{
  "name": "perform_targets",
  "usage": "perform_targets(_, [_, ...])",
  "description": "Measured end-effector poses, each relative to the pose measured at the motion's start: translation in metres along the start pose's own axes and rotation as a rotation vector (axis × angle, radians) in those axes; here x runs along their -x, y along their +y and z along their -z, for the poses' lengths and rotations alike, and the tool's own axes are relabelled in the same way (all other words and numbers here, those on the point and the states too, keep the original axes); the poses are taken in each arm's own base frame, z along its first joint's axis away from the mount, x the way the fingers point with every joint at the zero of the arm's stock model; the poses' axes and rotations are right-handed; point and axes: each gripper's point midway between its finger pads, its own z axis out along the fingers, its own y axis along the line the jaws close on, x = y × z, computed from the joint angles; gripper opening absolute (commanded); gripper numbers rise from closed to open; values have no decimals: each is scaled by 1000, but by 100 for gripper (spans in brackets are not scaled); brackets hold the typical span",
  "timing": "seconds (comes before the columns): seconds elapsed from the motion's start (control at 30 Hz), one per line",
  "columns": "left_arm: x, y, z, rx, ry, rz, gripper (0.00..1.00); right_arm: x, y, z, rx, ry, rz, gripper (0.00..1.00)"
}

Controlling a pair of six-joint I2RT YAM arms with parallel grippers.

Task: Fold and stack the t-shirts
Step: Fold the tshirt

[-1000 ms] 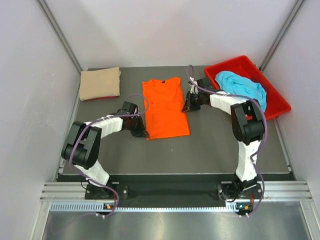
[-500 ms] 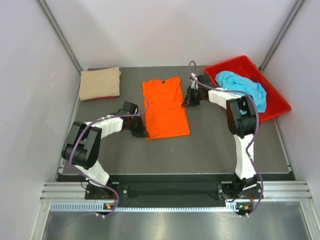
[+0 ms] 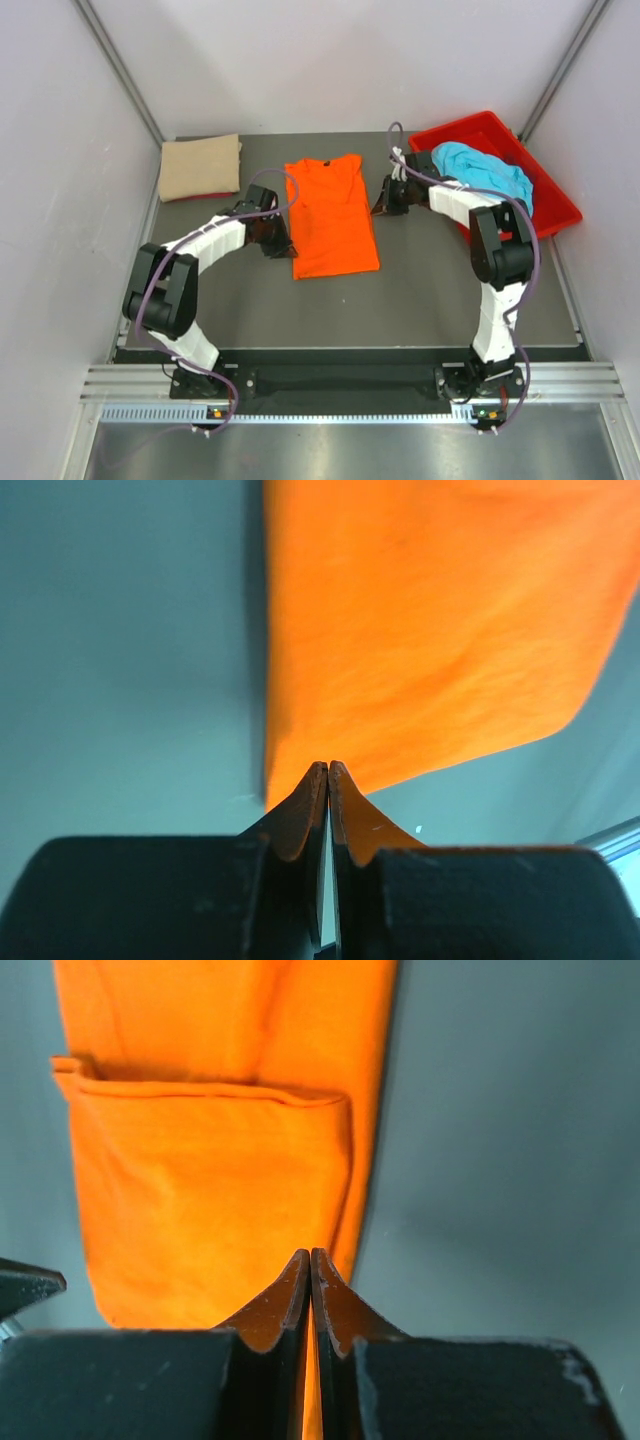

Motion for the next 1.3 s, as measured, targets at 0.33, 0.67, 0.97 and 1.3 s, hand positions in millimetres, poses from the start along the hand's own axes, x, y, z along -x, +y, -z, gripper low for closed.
perform_targets(0.33, [-9, -4, 0, -56, 16, -6, 7, -47, 0, 1, 23, 60, -4, 2])
perform_targets(0.67, [-33, 34, -13, 67, 69, 7, 10, -53, -8, -1, -16, 66, -18, 4])
perform_targets(0.97, [-14, 0, 36, -16, 0, -77, 31, -51, 17, 48, -111, -3, -10, 42])
perform_targets(1.3, [-61, 13, 16, -107, 87, 43, 40, -122, 16, 60, -248, 23, -272, 43])
